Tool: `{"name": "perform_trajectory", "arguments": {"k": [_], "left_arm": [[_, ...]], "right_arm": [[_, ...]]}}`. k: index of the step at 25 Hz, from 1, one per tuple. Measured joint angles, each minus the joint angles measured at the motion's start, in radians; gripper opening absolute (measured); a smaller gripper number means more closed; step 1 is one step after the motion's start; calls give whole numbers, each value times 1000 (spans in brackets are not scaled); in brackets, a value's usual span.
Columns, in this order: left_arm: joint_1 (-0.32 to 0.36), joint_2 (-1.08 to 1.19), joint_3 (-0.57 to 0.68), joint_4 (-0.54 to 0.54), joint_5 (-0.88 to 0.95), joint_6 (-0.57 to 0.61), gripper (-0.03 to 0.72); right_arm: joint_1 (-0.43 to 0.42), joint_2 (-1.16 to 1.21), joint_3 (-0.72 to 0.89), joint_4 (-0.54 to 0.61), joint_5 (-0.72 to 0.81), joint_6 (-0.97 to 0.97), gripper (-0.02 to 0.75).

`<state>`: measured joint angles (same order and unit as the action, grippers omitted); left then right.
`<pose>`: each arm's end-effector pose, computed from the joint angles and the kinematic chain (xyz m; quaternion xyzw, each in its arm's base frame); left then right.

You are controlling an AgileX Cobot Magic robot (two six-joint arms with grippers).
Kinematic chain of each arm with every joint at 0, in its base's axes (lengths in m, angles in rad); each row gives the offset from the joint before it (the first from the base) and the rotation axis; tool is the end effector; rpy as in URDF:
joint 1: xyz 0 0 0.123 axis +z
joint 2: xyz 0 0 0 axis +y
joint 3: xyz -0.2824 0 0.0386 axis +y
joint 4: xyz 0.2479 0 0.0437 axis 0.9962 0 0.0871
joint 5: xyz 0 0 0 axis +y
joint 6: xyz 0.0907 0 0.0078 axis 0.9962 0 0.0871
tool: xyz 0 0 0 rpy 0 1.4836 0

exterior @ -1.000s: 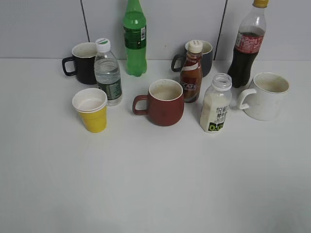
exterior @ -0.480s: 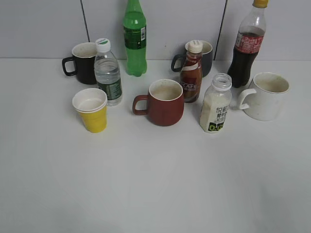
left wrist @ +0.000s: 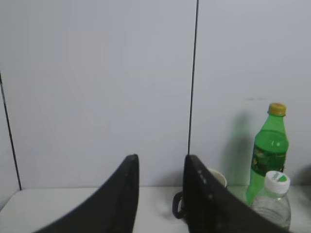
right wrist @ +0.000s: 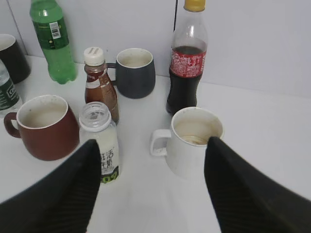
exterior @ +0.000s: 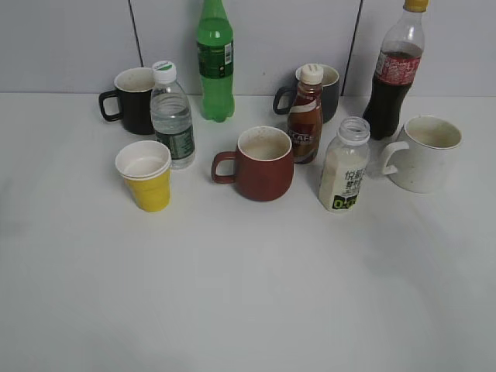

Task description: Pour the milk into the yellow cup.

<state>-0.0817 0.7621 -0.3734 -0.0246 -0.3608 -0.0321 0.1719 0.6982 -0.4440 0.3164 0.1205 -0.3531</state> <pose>0.1587 -0.0122 0.2977 0.0060 0.6858 -0.0468 0.7262 0.1440 0.0285 0.2887 -0.0952 0.7936 0.0549 0.5985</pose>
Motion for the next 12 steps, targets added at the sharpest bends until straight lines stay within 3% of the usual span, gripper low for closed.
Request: {"name": "perform_trajectory", "arguments": {"k": [5,10,12], "left_arm": [[-4,358,5,12,-273,-9,243],[-38,591,7,56,-388,-24,243],[-68,686,7,123,-424,-25,243]], "right_arm": [[99,269,1,9,-319,0,501],[202,478,1,-14,-546,45,501],[236,559,1,-37,-610,62,501]]}}
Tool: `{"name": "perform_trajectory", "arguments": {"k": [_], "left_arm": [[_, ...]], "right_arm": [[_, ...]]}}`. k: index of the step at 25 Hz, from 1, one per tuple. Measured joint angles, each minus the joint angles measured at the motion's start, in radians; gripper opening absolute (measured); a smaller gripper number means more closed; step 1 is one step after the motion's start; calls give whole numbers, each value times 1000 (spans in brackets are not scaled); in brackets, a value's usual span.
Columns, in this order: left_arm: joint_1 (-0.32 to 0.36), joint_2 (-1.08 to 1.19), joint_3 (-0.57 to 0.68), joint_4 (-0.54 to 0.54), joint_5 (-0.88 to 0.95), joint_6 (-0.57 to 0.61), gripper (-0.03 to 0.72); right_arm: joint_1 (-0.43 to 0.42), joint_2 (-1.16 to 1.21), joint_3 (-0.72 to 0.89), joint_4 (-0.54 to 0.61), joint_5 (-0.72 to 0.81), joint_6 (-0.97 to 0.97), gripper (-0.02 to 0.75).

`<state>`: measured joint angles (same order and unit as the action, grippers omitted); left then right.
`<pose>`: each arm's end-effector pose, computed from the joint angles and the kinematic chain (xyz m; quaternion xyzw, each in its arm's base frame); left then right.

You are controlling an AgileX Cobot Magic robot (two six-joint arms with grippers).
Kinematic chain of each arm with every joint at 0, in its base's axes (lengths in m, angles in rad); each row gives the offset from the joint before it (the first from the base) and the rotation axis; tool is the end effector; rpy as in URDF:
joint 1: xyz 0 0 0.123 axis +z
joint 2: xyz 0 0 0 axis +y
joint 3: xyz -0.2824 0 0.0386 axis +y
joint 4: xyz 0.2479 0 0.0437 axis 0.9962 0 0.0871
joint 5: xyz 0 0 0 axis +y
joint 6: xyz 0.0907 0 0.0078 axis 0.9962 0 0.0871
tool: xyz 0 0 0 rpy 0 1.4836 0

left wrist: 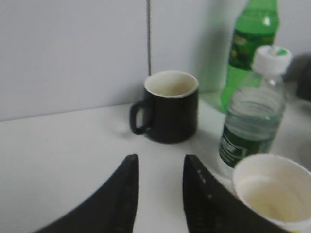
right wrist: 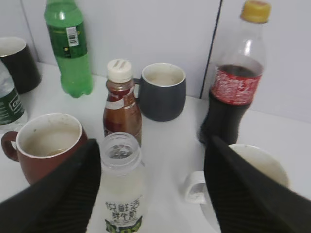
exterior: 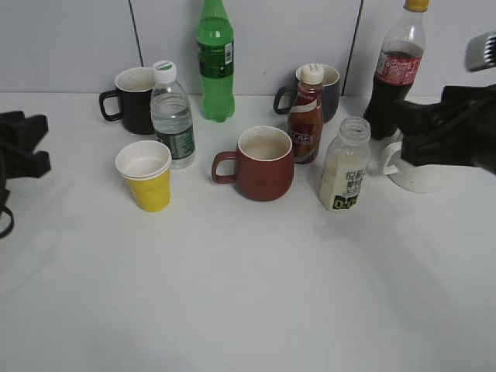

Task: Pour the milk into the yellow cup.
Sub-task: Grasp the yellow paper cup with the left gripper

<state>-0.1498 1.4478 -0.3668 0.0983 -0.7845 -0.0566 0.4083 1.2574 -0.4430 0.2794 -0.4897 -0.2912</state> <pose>0.2439 -0.0432 0.1906 0.0850 0.7730 -0.0698 0.6247 0.2240 0.0841 0.2305 -0.1379 0.7781 0.0603 0.6098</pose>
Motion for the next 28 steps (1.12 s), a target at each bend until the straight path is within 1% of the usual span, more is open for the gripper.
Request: {"name": "perform_trajectory", "arguments": {"k": [4,5,6,7,9,11,14,16,17,19,22,24,28], "left_arm": [[-35,111,0,110,-33,0,243],[-39,137,0,148,-37,0,243],[-40,140,0,159,-38,0,243],[-40,164,0,193,-42,0,243],[-41,191,8,213,-60,0,243],[-41,220,23,230,-91,0,248],[-41,276,30,281,-146,0,303],[-41,280,30,285,-154,0,314],[-41,342,30,317,-217,0,412],[-41,397,30,324,-300,0,488],[-41,473,26,312,-397,0,560],[-41,528,12,303,-414,-1,578],[-41,607,-36,315,-418,-1,586]], "right_arm": [[49,134,0,-50,-105,22,501],[52,163,2,-70,-121,35,501],[53,189,4,-88,-137,50,501],[53,211,6,-106,-145,64,501],[53,244,16,-157,-175,101,501],[53,273,51,-196,-270,123,501],[53,329,121,-210,-427,142,501],[53,378,147,-214,-492,160,501],[53,403,155,-221,-517,170,501],[53,442,159,-247,-556,197,501],[53,492,160,-263,-629,217,501],[53,518,160,-263,-681,222,501],[53,561,160,-254,-709,226,501]]}}
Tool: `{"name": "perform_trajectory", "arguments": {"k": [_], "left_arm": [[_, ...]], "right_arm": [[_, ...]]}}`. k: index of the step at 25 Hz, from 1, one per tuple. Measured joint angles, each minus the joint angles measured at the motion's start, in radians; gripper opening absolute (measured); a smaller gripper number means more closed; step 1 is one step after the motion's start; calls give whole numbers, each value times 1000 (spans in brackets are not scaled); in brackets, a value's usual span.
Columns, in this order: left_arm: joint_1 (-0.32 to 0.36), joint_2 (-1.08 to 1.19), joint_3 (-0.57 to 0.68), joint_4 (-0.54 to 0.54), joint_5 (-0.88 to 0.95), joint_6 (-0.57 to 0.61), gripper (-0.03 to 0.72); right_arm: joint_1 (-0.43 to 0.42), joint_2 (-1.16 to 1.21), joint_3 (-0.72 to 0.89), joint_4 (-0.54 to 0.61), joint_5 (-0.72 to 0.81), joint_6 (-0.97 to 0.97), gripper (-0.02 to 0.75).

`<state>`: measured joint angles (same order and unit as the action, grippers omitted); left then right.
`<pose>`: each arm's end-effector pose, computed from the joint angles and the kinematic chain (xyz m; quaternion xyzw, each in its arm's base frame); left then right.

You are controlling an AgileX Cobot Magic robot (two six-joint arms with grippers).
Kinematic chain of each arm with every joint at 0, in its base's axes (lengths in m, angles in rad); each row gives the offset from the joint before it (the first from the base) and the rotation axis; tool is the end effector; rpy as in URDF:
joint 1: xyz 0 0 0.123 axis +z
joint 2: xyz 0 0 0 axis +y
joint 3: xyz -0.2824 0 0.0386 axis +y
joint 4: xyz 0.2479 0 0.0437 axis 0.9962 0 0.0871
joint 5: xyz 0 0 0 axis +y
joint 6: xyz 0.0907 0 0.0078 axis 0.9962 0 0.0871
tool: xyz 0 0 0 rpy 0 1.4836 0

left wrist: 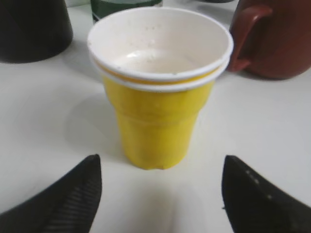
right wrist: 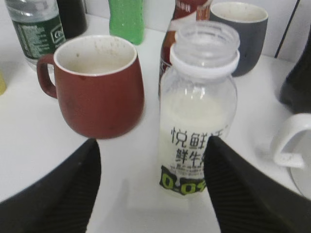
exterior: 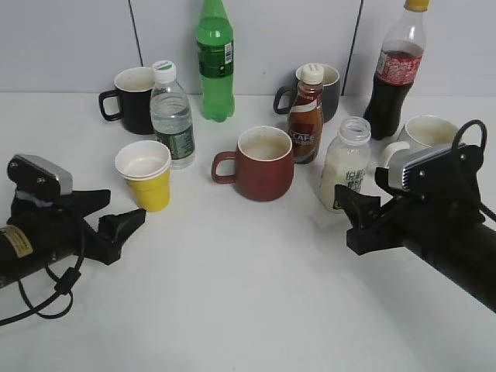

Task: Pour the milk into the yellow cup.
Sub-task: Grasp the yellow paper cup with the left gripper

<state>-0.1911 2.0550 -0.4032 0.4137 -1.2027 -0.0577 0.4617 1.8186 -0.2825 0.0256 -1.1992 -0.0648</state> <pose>0.2557 -0.0842 0.0719 0.2230 0.7922 -0.1838 0.5375 0.2222 0.1081 0.1184 -0.1949 0.7652 0.1145 0.6028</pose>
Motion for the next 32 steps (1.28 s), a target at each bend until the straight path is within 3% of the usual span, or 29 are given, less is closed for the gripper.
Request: {"name": "perform_trajectory", "arguments": {"k": [16,32], "left_arm": [[0,148,-203,112,-6,0,587],[-10,252,-340,154,-7,-2,587]], "right_arm": [[0,40,0,20,-9,1,501],[0,40,3,35,-10,1,501]]}}
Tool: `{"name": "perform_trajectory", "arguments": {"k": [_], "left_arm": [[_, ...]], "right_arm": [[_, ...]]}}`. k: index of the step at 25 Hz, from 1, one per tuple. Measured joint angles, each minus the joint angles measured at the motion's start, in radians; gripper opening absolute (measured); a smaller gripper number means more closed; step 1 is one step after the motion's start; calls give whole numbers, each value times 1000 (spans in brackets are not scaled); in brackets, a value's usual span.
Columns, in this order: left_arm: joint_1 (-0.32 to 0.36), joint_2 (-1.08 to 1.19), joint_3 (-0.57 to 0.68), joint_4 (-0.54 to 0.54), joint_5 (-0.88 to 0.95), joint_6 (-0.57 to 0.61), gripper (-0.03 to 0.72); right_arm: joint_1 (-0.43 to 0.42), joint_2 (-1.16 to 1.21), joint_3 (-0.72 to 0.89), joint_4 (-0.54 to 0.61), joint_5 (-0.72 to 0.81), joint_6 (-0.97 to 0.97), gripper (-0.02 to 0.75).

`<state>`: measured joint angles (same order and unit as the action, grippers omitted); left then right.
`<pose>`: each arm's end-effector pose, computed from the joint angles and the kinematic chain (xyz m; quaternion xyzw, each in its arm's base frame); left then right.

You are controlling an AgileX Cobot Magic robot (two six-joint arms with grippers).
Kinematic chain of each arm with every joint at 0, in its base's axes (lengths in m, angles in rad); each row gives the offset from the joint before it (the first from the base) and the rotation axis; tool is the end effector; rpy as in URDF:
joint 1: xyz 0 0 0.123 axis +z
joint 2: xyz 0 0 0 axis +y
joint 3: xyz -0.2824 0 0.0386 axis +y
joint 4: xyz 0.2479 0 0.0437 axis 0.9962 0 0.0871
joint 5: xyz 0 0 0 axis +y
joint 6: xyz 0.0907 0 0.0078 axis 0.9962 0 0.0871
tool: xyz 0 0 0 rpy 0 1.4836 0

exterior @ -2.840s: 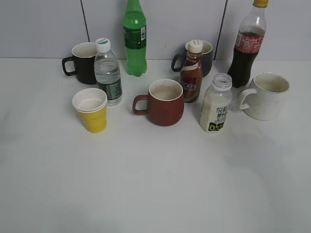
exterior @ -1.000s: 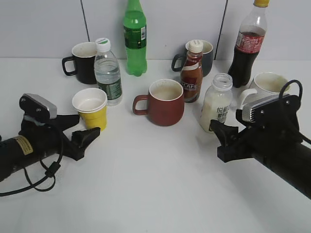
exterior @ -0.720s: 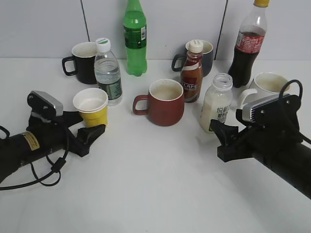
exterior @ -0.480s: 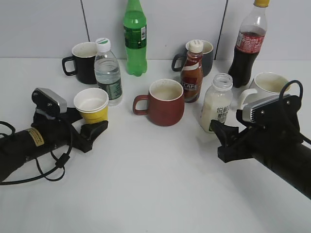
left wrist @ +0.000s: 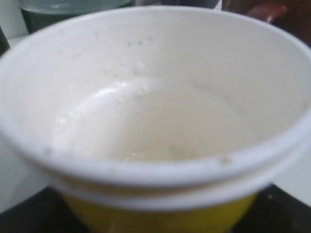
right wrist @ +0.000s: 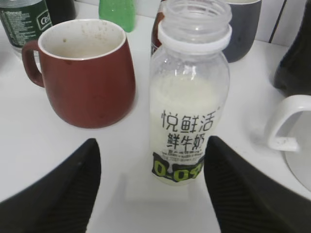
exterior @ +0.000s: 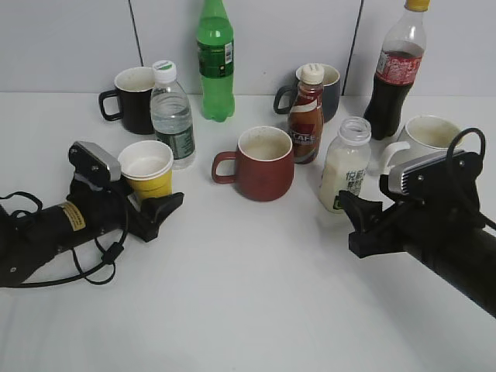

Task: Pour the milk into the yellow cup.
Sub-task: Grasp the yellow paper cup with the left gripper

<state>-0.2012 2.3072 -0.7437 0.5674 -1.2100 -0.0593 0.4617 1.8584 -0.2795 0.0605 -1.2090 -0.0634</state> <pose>0.3223 -0.1124 0.0334 0.2910 0.7442 -0.2226 0.5585 0.2226 0.1050 0.1091 -0.1828 0.7785 0.1029 0.5915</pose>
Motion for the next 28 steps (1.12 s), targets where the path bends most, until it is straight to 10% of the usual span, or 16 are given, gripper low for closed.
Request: {"name": "perform_trajectory", "arguments": {"k": [17,28], "left_arm": [[-2,3,-31,-1,-3,0,587],[-2,-1,-31,-1,-1,0,461]], "right_arm": [[0,0,0,21,0,-1,501],[0,0,0,23,0,-1,501]]}}
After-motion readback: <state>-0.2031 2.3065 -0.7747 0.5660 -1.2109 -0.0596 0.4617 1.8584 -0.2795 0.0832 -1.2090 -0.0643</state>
